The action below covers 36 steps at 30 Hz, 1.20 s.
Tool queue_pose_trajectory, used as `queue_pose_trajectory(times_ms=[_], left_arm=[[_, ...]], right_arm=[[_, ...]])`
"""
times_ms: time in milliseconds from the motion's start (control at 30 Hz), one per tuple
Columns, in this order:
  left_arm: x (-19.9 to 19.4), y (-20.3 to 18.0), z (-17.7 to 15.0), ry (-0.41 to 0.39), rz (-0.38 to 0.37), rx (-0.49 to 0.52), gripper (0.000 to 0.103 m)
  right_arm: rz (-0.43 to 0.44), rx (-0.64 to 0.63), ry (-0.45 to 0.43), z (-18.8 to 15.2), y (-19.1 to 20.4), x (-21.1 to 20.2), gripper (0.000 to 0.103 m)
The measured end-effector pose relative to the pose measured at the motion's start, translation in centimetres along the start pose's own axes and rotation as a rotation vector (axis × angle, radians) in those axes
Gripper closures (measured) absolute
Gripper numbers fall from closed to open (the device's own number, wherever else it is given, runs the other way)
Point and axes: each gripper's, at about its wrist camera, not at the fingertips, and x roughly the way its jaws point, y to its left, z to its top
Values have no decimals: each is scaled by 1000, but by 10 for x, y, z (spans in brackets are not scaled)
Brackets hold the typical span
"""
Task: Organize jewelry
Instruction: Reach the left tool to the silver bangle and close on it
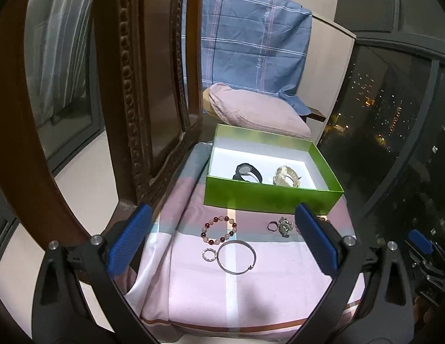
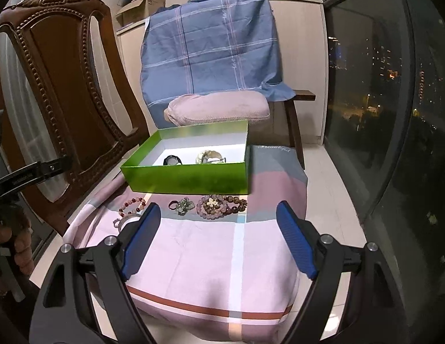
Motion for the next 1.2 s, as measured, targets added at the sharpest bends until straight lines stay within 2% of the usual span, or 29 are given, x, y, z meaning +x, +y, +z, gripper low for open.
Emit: queue_pose_trajectory(times_ms=[800,900,967,1033,1100,1200], left_arm=[[14,-5,-8,44,15,52,4],[31,-11,-17,83,56,107,5],[46,-13,-25,118,64,135,10],[58,-18,-30,154,59,162,14],[69,-24,-37,172,40,181,14],[91,-27,-51,240,30,172,15]], right_arm=[[15,-12,21,-2,4,6,22],[21,-13,34,-3,5,10,22],[22,-18,42,-4,7,13,22],[23,-25,54,-5,8,16,22],[23,-30,62,-6,9,18,22],[22,-32,78,-7,10,21,22]])
